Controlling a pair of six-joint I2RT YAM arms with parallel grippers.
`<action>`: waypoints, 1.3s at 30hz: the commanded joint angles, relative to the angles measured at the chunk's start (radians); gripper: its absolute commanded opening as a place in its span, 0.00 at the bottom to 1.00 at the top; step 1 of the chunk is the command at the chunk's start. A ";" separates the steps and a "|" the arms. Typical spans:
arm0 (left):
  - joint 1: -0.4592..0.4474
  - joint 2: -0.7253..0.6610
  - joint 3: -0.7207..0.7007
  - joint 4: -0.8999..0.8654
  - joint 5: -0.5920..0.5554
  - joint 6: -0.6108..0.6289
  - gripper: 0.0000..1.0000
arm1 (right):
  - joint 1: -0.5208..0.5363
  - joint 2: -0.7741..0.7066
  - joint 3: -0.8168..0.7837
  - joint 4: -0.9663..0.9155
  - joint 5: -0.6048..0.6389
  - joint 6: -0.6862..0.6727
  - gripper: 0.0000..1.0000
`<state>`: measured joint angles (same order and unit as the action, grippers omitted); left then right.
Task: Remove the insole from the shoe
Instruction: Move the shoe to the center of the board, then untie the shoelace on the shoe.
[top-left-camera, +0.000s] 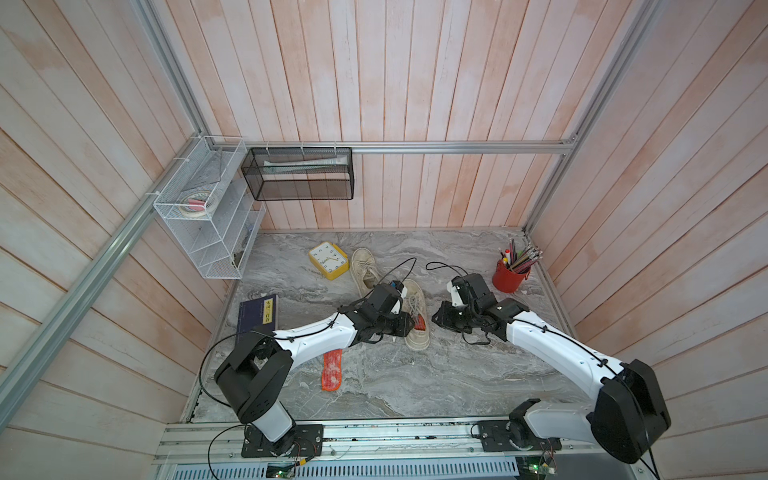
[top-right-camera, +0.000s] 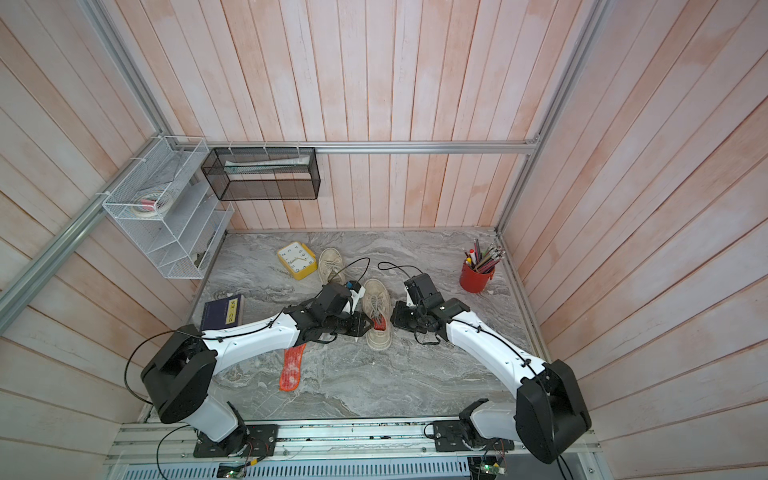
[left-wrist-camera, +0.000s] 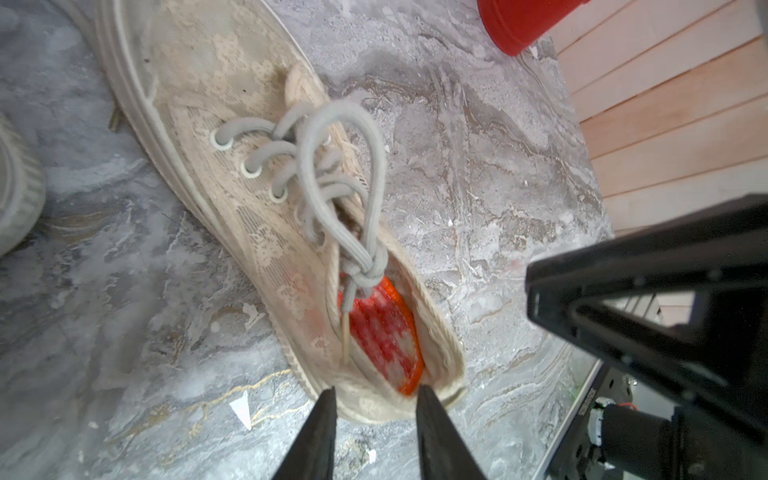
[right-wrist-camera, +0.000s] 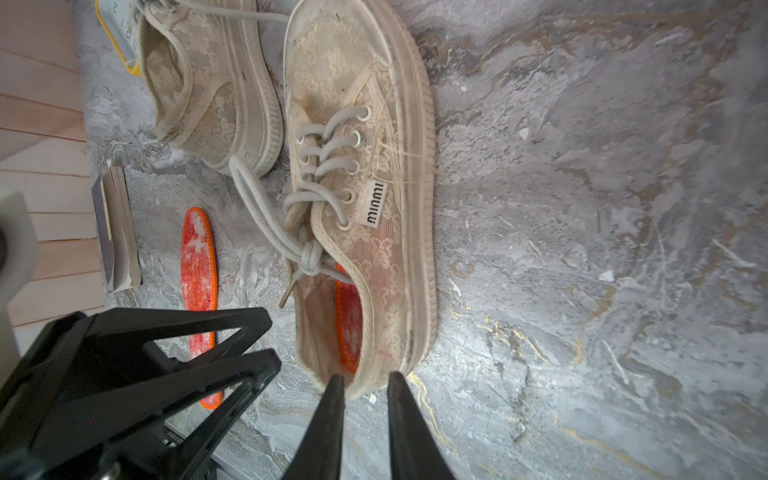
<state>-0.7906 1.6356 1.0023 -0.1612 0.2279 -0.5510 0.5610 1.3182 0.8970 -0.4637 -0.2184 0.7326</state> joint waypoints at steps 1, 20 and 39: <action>0.012 0.025 0.032 0.007 -0.010 0.000 0.29 | 0.013 0.030 0.036 0.025 -0.031 -0.008 0.22; 0.111 0.081 0.183 -0.013 0.159 0.063 0.68 | -0.077 0.003 0.023 0.058 -0.074 -0.009 0.22; 0.164 0.213 0.244 0.054 0.200 -0.056 0.13 | -0.085 -0.038 -0.024 0.057 -0.129 -0.003 0.22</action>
<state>-0.6529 1.8637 1.2716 -0.1642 0.4301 -0.5358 0.4732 1.2915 0.8787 -0.3977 -0.3210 0.7361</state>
